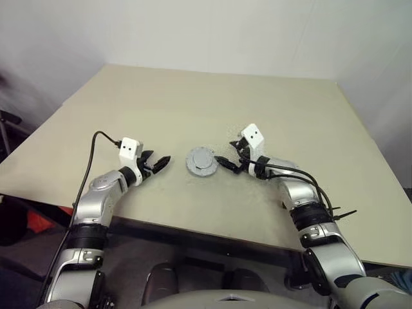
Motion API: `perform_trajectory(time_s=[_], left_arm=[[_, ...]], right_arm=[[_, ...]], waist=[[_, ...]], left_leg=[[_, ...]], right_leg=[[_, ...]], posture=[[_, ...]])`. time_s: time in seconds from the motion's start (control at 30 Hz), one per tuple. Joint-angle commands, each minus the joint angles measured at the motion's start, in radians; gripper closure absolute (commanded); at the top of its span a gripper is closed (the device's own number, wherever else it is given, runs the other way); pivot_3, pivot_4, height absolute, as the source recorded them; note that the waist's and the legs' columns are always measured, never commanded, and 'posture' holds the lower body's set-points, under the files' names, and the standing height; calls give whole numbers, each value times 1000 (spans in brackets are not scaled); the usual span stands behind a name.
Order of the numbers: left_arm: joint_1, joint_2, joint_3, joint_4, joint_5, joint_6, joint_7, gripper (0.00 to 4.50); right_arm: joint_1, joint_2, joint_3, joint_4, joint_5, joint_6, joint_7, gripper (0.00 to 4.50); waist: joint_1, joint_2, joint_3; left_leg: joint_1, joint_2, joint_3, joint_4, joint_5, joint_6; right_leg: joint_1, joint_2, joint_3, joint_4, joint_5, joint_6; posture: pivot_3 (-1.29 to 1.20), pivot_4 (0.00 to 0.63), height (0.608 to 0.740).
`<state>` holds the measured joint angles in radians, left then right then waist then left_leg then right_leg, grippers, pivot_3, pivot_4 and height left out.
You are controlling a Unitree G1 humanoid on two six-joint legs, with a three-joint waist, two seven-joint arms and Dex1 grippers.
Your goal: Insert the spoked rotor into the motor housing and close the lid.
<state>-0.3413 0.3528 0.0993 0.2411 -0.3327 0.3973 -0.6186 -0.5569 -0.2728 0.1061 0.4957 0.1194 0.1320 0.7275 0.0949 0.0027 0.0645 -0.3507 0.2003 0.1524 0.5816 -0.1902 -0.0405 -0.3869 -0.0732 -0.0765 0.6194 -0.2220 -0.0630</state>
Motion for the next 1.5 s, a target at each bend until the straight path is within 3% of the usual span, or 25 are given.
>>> perform_trajectory(time_s=[0.03,0.4,0.8,1.5], left_arm=[[-8,16,9,-27,-2,-3,-6,458],[23,24,16,-57,-7,10,0,458],[41,35,22,-89,-10,35,0,458],[106,64,47,-192,-21,98,15,458]], right_arm=[[-30,15,-12,-59,44,-36,56,30],[-16,39,-38,-237,146,30,110,30],[57,64,46,-210,83,11,105,30],[41,122,75,-44,21,-79,81,30]], waist=[[0,0,0],[3,0,0],[1,0,0],[-2,0,0]], left_leg=[[0,0,0,0,0,0],[0,0,0,0,-2,4],[0,0,-1,0,-2,4],[1,1,-1,0,-2,4]], right_leg=[[0,0,0,0,0,0],[0,0,0,0,0,0],[0,0,0,0,0,0],[1,0,0,0,0,0]], posture=[[0,0,740],[0,0,740],[0,0,740],[0,0,740]])
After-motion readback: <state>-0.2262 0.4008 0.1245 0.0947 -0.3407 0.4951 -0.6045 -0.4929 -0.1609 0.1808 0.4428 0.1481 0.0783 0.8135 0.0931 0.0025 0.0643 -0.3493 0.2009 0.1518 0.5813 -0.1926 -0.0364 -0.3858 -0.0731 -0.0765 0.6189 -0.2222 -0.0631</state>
